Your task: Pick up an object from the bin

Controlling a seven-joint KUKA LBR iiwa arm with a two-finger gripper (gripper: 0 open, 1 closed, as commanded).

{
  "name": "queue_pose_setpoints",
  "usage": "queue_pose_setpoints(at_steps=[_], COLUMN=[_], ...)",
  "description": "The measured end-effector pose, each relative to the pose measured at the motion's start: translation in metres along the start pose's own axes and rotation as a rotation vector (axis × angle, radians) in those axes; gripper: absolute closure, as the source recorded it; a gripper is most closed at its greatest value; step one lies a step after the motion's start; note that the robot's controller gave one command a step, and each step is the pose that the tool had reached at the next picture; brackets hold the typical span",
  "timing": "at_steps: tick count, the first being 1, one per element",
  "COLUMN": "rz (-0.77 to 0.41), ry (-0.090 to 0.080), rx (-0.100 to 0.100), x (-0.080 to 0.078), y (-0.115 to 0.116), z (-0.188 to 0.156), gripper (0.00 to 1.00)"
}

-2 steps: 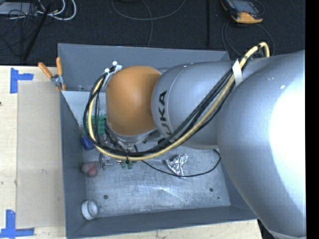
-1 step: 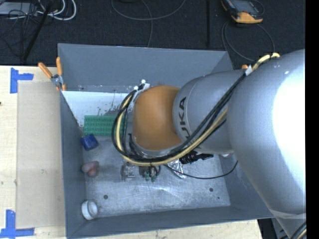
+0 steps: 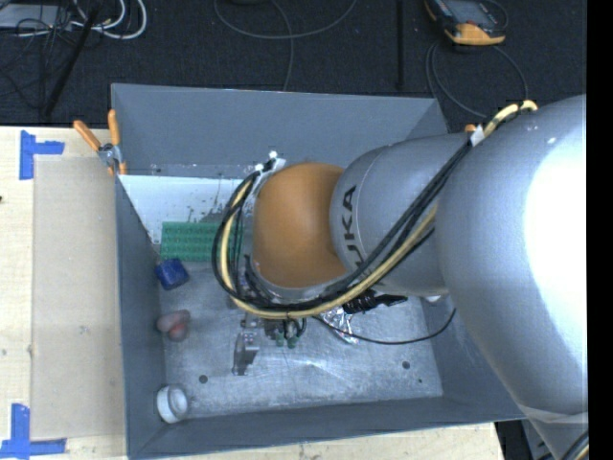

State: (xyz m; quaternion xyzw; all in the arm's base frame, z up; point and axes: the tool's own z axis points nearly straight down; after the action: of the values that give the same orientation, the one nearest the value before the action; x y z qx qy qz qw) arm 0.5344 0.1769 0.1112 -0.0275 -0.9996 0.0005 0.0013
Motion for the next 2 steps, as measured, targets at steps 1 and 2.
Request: queue_pose_setpoints(at_steps=[1, 2], rz=[-0.017, -0.061], ry=[-0.006, -0.001], rx=[0.003, 0.002], x=[-0.066, -0.056], y=[-0.108, -0.174], z=[-0.009, -0.017], gripper=[0.00, 0.00])
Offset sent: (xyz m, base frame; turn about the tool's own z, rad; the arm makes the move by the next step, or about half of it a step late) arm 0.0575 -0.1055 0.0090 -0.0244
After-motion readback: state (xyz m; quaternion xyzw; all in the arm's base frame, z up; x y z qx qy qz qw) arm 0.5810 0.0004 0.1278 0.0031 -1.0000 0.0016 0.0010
